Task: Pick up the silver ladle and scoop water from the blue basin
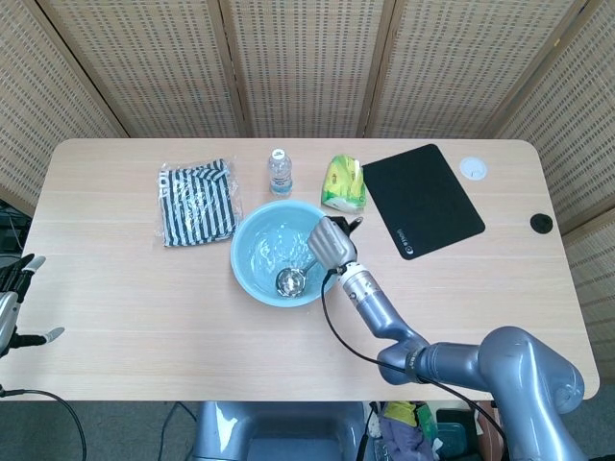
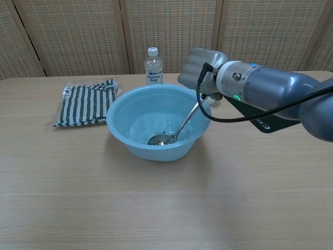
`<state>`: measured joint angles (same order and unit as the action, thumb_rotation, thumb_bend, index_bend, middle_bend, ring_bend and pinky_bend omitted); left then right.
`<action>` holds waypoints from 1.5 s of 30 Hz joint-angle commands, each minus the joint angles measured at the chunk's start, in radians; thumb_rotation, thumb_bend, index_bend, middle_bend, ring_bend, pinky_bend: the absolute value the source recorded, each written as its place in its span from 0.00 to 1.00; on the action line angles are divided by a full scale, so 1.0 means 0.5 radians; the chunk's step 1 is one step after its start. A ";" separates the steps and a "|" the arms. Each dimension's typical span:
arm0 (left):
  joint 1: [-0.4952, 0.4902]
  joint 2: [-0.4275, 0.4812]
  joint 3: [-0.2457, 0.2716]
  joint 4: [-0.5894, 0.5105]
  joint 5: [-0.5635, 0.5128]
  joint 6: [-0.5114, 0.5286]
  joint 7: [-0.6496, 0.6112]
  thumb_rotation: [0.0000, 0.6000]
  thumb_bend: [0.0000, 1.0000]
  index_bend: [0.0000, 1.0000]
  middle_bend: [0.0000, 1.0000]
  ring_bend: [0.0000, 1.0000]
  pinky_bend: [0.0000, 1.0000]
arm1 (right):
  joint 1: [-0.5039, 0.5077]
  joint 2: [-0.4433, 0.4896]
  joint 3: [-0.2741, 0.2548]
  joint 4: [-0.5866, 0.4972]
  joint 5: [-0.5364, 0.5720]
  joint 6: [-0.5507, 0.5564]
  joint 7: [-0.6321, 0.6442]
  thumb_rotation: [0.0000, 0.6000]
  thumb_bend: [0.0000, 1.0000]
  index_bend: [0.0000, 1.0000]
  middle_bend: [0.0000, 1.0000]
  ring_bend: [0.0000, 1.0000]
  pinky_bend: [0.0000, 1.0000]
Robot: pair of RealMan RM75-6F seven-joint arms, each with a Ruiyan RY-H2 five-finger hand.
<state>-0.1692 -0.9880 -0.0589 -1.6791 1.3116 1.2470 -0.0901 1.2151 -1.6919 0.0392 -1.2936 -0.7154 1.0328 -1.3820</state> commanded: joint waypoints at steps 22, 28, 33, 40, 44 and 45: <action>-0.012 0.004 0.006 -0.003 -0.012 -0.032 -0.005 1.00 0.00 0.00 0.00 0.00 0.00 | 0.111 0.464 0.677 -0.723 1.286 0.248 0.144 1.00 0.76 0.80 0.93 0.91 1.00; -0.017 0.009 0.006 -0.001 -0.018 -0.045 -0.014 1.00 0.00 0.00 0.00 0.00 0.00 | 0.186 0.514 0.709 -0.753 1.452 0.306 0.115 1.00 0.76 0.80 0.93 0.91 1.00; -0.018 0.012 0.003 0.006 -0.023 -0.049 -0.029 1.00 0.00 0.00 0.00 0.00 0.00 | 0.236 0.547 0.723 -0.771 1.525 0.353 0.095 1.00 0.76 0.80 0.93 0.91 1.00; -0.019 0.014 0.003 0.010 -0.026 -0.055 -0.039 1.00 0.00 0.00 0.00 0.00 0.00 | 0.280 0.579 0.741 -0.813 1.579 0.385 0.102 1.00 0.76 0.80 0.93 0.91 1.00; -0.021 0.013 0.003 0.010 -0.028 -0.058 -0.036 1.00 0.00 0.00 0.00 0.00 0.00 | 0.304 0.598 0.748 -0.837 1.626 0.402 0.092 1.00 0.75 0.80 0.93 0.91 1.00; -0.021 0.012 0.002 0.011 -0.031 -0.059 -0.037 1.00 0.00 0.00 0.00 0.00 0.00 | 0.312 0.604 0.754 -0.845 1.645 0.408 0.089 1.00 0.76 0.80 0.93 0.91 1.00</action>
<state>-0.1798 -0.9817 -0.0578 -1.6736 1.2960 1.2176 -0.1084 1.3672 -1.3930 0.4136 -1.7122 0.1015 1.2337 -1.3360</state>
